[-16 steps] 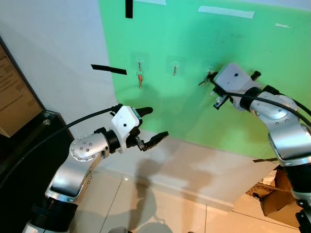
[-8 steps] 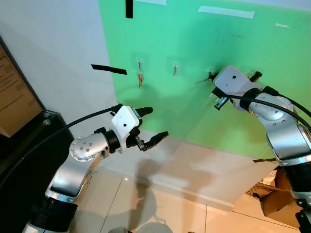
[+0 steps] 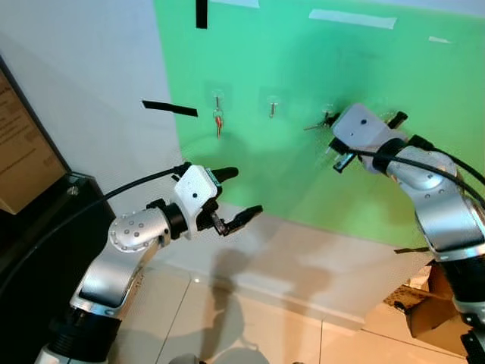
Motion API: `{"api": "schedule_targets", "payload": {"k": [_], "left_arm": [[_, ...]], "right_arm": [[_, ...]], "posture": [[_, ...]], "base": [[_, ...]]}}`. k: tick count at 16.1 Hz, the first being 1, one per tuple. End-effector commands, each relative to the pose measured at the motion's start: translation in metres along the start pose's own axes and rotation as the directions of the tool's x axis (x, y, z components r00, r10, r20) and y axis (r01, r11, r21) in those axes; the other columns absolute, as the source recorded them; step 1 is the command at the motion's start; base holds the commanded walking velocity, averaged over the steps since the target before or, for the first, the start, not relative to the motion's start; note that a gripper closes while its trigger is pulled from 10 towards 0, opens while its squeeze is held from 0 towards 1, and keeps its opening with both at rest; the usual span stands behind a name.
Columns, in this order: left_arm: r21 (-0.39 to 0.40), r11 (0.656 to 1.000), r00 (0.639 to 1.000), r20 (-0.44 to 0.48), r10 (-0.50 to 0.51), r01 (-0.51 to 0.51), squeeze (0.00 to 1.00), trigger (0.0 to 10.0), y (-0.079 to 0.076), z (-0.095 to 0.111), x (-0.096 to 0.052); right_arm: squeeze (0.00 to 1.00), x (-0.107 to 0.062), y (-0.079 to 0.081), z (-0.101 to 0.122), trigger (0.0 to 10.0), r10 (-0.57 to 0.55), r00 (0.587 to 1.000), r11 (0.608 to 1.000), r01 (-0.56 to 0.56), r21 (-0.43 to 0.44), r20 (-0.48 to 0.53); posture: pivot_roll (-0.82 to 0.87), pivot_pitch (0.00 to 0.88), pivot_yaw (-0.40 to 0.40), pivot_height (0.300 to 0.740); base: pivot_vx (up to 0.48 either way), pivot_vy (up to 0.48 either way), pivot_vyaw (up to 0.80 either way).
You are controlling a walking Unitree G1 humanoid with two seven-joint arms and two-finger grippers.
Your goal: Hang keys on a hook
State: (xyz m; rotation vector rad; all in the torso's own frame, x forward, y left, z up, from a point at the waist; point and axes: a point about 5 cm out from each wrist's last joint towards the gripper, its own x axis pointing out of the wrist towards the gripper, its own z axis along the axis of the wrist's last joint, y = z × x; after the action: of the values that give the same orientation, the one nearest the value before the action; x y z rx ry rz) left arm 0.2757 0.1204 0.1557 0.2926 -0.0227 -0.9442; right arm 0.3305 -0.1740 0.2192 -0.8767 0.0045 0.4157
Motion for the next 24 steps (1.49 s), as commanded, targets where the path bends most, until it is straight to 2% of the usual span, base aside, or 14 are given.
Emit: {"api": "schedule_targets", "payload": {"k": [1,4,7,16,17,18,21,24], "left_arm": [[0.034,0.999,1.000,0.012,-0.010,0.010,0.00,10.0,-0.001,0.006,0.001],[0.036,0.999,1.000,0.013,-0.010,0.009,0.00,10.0,0.000,0.007,0.001],[0.034,0.999,1.000,0.013,-0.011,0.010,0.00,10.0,-0.001,0.007,0.001],[0.025,1.000,0.999,0.040,-0.011,0.010,0.00,10.0,-0.001,0.012,0.004],[0.025,1.000,0.999,0.040,-0.010,0.009,0.00,10.0,-0.001,0.012,0.004],[0.025,1.000,0.999,0.040,-0.010,0.009,0.00,10.0,-0.001,0.012,0.004],[0.025,1.000,0.999,0.039,-0.009,0.008,0.00,10.0,-0.001,0.011,0.003],[0.023,1.000,0.999,0.038,-0.011,0.010,0.00,10.0,-0.001,0.011,0.003]], "right_arm": [[0.00,-0.002,0.001,0.000,10.0,0.004,1.000,1.000,-0.004,-0.031,-0.003],[0.00,-0.004,0.002,0.001,10.0,-0.001,1.000,0.999,0.001,-0.044,-0.005],[0.00,-0.004,0.011,-0.005,10.0,0.004,1.000,0.998,-0.005,-0.061,-0.030],[0.00,-0.003,0.015,0.003,10.0,-0.006,1.000,1.000,0.006,0.002,0.000],[0.35,-0.003,0.013,0.004,10.0,-0.004,1.000,1.000,0.004,0.022,0.003],[1.00,-0.003,0.012,0.005,10.0,-0.004,1.000,0.999,0.003,0.044,0.006],[1.00,-0.006,0.009,0.006,10.0,0.015,1.000,0.994,-0.017,0.108,0.016],[1.00,-0.010,0.013,0.007,10.0,0.049,0.998,0.988,-0.053,0.143,0.034]], "posture": [[0.04,0.000,0.010,0.740],[0.04,0.000,0.011,0.740],[0.04,0.000,0.012,0.740],[0.04,0.000,0.014,0.740],[0.04,0.000,0.012,0.740],[0.04,0.000,0.012,0.740],[0.04,0.000,0.013,0.740],[0.04,0.000,0.014,0.740]], "base": [[0.000,0.000,0.00],[0.000,0.000,0.00],[0.000,0.000,0.00],[0.000,0.000,0.00],[0.000,0.000,0.00],[0.000,0.000,0.00],[0.000,0.000,0.00],[0.000,0.000,0.00]]}}
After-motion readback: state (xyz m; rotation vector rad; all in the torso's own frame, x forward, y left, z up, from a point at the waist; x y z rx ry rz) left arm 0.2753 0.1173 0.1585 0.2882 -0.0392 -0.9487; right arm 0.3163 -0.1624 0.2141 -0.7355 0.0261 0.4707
